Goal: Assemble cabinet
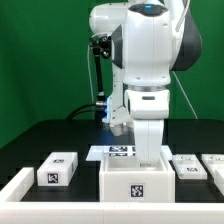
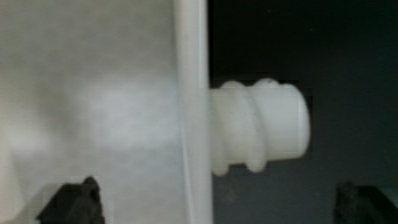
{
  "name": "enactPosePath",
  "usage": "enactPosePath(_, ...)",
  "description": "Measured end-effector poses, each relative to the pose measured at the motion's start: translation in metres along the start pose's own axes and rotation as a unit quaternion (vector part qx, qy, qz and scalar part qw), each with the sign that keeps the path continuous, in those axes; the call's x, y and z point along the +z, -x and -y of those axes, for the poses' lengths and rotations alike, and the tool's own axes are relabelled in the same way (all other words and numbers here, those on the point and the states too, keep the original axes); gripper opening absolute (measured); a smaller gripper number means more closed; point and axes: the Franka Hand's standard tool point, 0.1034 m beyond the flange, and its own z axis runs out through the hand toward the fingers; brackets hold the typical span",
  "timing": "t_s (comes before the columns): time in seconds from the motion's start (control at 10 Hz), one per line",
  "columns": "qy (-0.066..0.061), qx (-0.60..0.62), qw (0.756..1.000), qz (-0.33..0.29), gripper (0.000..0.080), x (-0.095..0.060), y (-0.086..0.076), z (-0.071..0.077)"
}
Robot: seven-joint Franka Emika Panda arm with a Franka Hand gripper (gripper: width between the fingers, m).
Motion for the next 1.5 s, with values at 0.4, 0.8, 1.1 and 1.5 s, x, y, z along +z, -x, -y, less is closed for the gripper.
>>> enactPosePath(0.4, 0.0, 0.001, 1.0, 0.0, 0.0242, 0.0, 0.001, 0.0)
enactPosePath(0.8, 0.004, 0.001, 1.0, 0.0, 0.0036, -0.001, 0.001, -0.002)
enactPosePath(1.1, 0.004, 0.001, 1.0, 0.0, 0.0036, -0.001, 0.001, -0.002)
enactPosePath(1.5, 0.023, -0.006, 1.0, -0.007, 0.0035, -0.002, -0.011, -0.02)
